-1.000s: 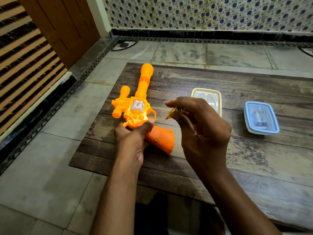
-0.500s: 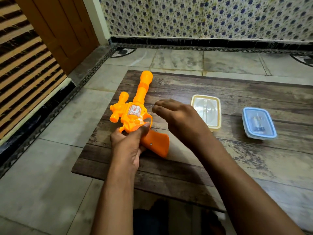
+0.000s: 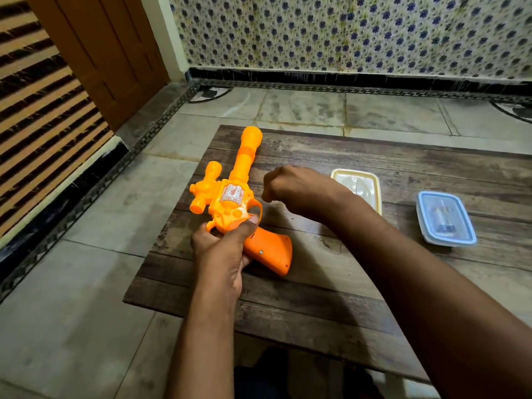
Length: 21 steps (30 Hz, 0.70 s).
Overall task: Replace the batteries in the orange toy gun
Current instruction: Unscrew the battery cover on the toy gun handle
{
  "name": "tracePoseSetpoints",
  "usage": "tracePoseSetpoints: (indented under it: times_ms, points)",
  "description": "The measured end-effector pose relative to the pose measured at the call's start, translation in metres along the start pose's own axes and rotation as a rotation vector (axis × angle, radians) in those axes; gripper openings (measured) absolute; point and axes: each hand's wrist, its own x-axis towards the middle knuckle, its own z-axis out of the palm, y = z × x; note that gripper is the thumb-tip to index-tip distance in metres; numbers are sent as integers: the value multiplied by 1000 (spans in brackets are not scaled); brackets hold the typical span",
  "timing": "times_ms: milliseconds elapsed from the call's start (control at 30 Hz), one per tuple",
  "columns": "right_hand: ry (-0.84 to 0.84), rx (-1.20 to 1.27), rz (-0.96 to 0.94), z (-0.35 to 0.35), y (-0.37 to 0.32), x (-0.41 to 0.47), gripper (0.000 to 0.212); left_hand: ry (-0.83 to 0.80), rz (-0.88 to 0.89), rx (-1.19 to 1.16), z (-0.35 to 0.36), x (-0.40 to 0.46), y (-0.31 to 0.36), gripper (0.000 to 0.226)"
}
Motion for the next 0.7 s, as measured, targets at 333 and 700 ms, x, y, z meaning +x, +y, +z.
tracePoseSetpoints:
  times_ms: [333,700]
  points:
    - [-165,-17,-58,4,-6,5,20,6,-15,-29,0,3,0,56]
    - [-68,118,7,0,-13,-13,27,-6,3,-47,-3,1,4,45]
